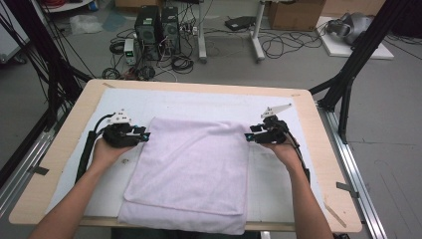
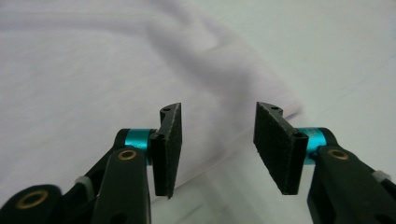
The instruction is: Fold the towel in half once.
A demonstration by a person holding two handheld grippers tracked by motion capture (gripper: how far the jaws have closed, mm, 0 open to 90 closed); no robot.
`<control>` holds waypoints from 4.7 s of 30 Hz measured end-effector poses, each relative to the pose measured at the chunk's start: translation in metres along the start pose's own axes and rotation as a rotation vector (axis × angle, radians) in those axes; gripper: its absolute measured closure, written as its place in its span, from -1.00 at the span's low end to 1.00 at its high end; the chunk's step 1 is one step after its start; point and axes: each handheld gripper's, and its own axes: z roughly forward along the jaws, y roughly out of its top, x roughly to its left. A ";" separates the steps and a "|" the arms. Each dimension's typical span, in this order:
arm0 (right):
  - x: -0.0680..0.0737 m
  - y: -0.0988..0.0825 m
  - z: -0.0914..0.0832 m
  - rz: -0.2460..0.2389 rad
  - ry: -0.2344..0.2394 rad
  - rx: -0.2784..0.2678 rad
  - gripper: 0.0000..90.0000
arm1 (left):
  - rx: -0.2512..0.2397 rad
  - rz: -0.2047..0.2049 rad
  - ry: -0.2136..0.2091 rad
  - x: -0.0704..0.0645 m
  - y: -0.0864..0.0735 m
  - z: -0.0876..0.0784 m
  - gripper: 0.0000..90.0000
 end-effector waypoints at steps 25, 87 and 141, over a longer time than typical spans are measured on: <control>-0.026 0.079 0.018 -0.062 -0.119 0.009 0.92 | -0.042 -0.078 0.161 0.028 0.066 0.023 0.90; 0.098 -0.053 -0.001 -0.132 0.217 0.036 0.95 | 0.046 0.163 -0.166 -0.094 -0.066 -0.054 0.91; 0.133 -0.081 -0.034 -0.261 0.350 0.021 0.29 | 0.093 0.235 -0.249 -0.144 -0.094 -0.090 0.30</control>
